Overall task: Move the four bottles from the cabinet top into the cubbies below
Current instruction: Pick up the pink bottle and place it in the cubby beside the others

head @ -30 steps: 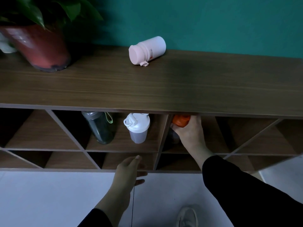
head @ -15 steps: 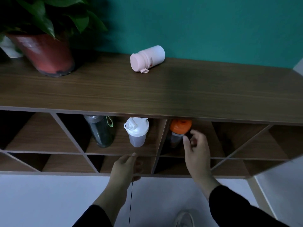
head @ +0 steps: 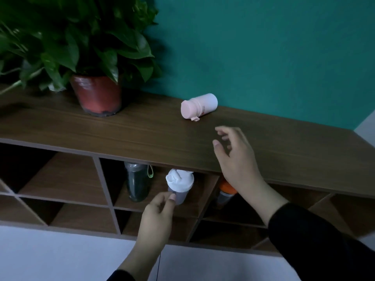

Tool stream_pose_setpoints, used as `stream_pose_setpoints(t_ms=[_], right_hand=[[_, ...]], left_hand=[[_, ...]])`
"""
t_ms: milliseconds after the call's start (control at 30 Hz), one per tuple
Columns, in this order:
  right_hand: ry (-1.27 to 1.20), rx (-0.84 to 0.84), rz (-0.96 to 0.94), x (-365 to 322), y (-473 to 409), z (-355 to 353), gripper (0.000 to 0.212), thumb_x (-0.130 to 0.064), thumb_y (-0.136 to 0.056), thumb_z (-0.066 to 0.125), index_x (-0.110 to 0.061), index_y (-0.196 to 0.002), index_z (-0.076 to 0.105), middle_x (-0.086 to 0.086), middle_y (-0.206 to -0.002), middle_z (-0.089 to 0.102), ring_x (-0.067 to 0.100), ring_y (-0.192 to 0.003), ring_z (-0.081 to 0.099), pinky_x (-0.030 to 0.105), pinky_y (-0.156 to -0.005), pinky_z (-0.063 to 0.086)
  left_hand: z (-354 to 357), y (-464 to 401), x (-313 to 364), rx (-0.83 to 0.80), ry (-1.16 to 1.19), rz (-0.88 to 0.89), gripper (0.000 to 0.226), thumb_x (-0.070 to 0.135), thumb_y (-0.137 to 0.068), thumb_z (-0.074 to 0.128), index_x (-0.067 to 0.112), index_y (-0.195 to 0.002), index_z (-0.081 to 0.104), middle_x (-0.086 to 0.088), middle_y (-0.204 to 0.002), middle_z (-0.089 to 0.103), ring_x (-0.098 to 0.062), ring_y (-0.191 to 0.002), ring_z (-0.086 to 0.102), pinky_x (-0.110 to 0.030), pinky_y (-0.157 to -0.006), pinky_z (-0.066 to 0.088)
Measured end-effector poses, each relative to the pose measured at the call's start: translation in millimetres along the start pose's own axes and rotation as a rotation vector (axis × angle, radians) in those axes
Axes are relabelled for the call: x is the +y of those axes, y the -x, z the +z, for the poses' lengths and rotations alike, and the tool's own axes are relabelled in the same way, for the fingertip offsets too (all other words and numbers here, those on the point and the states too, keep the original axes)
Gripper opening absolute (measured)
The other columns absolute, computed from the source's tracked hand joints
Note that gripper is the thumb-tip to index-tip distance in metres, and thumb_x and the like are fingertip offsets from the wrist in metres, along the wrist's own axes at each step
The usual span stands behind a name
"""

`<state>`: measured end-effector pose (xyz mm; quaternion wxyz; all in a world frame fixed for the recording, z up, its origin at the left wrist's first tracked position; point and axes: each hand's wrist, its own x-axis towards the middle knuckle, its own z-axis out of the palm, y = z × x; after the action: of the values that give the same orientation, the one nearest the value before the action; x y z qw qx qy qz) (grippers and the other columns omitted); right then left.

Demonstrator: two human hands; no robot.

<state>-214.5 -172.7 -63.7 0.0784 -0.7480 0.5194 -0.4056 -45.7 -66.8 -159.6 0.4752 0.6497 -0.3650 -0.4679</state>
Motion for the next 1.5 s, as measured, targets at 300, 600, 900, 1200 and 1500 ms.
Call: stream_pose_setpoints(t_ms=[300,600,900,1200,1500], right_hand=[[0.580,-0.294,-0.117,7,-128,61,0.074,-0.020,-0.090,0.067,-0.022,-0.152,0.028,0.008,-0.158,0.033,0.033,-0.143,0.033,0.060,-0.105,0.038],[0.850,-0.595,-0.131,8,-182,97,0.090,-0.008,-0.084,0.069,-0.030,-0.156,0.020,0.002,-0.160,0.031,0.028,-0.149,0.022,0.060,-0.114,0.024],[0.895,-0.520,-0.292,11,-177,84,0.074,-0.018,-0.076,0.078,-0.024,-0.140,0.042,0.002,-0.128,0.053,0.028,-0.118,0.050,0.049,-0.083,0.054],[0.375,-0.126,-0.113,14,-123,37,0.074,-0.034,-0.081,0.077,-0.017,-0.143,0.039,0.008,-0.137,0.051,0.029,-0.120,0.054,0.047,-0.097,0.049],[-0.252,-0.038,0.084,-51,0,-73,0.068,-0.028,-0.071,0.084,-0.037,-0.132,0.054,-0.026,-0.117,0.063,-0.010,-0.110,0.056,0.006,-0.088,0.041]], left_hand=[[-29,-14,15,0.154,-0.165,0.443,0.035,0.024,-0.097,0.065,0.039,-0.128,0.060,0.025,-0.132,0.057,0.010,-0.129,0.049,-0.016,-0.106,0.042],[-41,-23,24,0.192,-0.159,0.447,0.046,0.027,-0.097,0.066,0.039,-0.140,0.055,0.031,-0.140,0.049,0.008,-0.135,0.044,-0.029,-0.114,0.042],[-40,-24,25,0.213,-0.142,0.455,0.042,0.026,-0.097,0.065,0.036,-0.138,0.059,0.026,-0.135,0.053,0.004,-0.131,0.049,-0.034,-0.109,0.047],[-38,-14,35,0.215,-0.083,0.408,0.036,0.025,-0.098,0.061,0.034,-0.134,0.062,0.025,-0.126,0.061,0.001,-0.123,0.058,-0.036,-0.107,0.050],[-19,27,44,0.044,0.060,0.358,0.045,0.054,-0.082,0.057,0.049,-0.127,0.059,0.021,-0.128,0.068,0.004,-0.123,0.060,-0.028,-0.103,0.049]])
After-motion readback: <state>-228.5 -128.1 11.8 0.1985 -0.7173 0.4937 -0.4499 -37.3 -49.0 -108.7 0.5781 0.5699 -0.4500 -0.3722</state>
